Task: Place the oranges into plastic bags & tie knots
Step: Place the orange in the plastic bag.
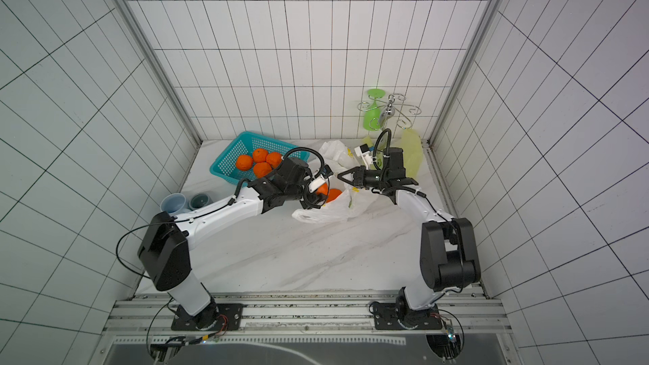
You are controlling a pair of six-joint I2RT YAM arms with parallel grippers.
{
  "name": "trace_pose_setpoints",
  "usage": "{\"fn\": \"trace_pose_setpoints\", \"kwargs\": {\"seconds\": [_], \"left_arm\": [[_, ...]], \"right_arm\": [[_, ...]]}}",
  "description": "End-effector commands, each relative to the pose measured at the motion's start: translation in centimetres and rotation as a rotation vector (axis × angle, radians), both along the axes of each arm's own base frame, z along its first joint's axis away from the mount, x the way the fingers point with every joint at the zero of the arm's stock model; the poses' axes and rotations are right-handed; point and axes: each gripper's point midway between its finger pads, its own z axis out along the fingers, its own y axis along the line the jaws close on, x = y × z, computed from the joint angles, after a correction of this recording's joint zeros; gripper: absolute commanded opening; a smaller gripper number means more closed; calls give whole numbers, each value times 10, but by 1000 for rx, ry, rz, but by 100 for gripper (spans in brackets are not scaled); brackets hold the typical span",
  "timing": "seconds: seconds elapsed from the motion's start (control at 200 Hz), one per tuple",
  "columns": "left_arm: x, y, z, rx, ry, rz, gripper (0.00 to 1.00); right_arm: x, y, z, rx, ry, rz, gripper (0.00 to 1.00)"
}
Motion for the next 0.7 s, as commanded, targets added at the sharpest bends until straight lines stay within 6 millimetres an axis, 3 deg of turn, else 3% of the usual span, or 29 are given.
{"fn": "trace_pose_setpoints", "kwargs": {"seconds": [0.0, 0.14, 0.285, 0.41, 0.535, 0.695], "left_arm": [[43, -12, 15, -59, -179, 133, 64], [63, -20, 10, -105, -207, 208, 75], [65, -16, 25, -127, -225, 221, 84], [44, -18, 43, -195, -190, 124, 89], [9, -21, 57, -224, -130, -25, 88], [-32, -10, 103, -374, -2, -239, 82]], "right_arm": [[9, 2, 23, 49, -46, 20, 0], [10, 1, 21, 56, -36, 8, 0], [11, -1, 16, 50, -26, -7, 0], [12, -2, 15, 49, -24, -9, 0], [13, -4, 15, 40, -39, -21, 0], [18, -9, 7, -16, -58, -62, 0]]}}
